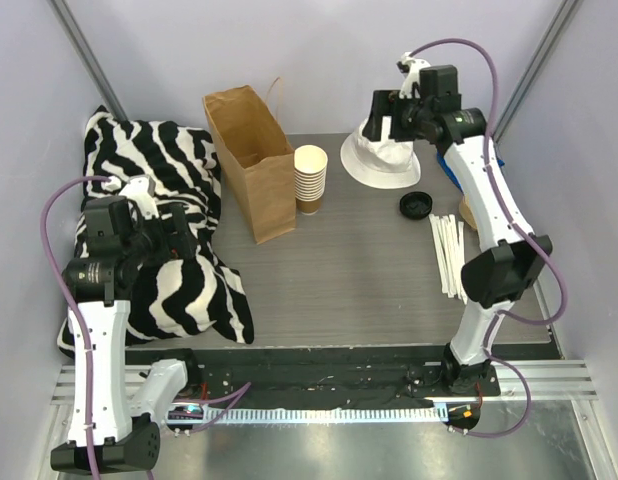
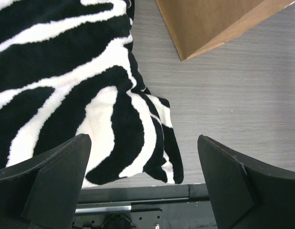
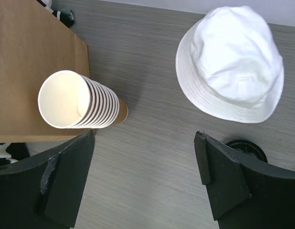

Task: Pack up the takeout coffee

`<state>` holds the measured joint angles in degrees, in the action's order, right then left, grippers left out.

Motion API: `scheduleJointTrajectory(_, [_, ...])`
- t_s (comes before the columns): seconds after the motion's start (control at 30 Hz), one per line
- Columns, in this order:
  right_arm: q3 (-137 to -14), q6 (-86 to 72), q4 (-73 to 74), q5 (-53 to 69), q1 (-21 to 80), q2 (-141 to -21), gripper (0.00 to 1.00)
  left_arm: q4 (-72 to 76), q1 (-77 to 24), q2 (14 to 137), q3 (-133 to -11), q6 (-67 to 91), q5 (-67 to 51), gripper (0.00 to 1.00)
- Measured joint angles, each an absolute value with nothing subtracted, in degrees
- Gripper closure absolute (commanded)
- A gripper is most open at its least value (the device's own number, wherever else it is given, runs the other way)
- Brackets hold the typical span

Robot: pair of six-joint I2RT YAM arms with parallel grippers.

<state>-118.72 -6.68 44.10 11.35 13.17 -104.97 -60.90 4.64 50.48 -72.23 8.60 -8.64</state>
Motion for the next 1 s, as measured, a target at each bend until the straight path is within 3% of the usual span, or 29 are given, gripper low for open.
scheduleJointTrajectory(0.13, [-121.69, -8.21, 44.29, 9.78, 16.4, -109.47, 0.3, -59.57, 4.64, 50.48, -72.18, 8.93, -8.56, 0.0])
scheduleJointTrajectory(0.2, [-123.28, -8.8, 44.18, 9.19, 17.5, -111.5, 0.33, -59.07, 4.64, 50.48, -71.99, 9.04, -8.51, 0.0])
scheduleJointTrajectory(0.53, [-127.87, -11.64, 43.86, 8.19, 23.03, -119.33, 0.44, -58.46, 4.64, 50.46, -71.66, 9.15, -7.53, 0.0])
scheduleJointTrajectory(1.0, [-129.36, -14.02, 43.72, 8.05, 23.59, -123.17, 0.53, -57.01, 4.64, 50.46, -70.28, 10.15, -6.79, 0.0])
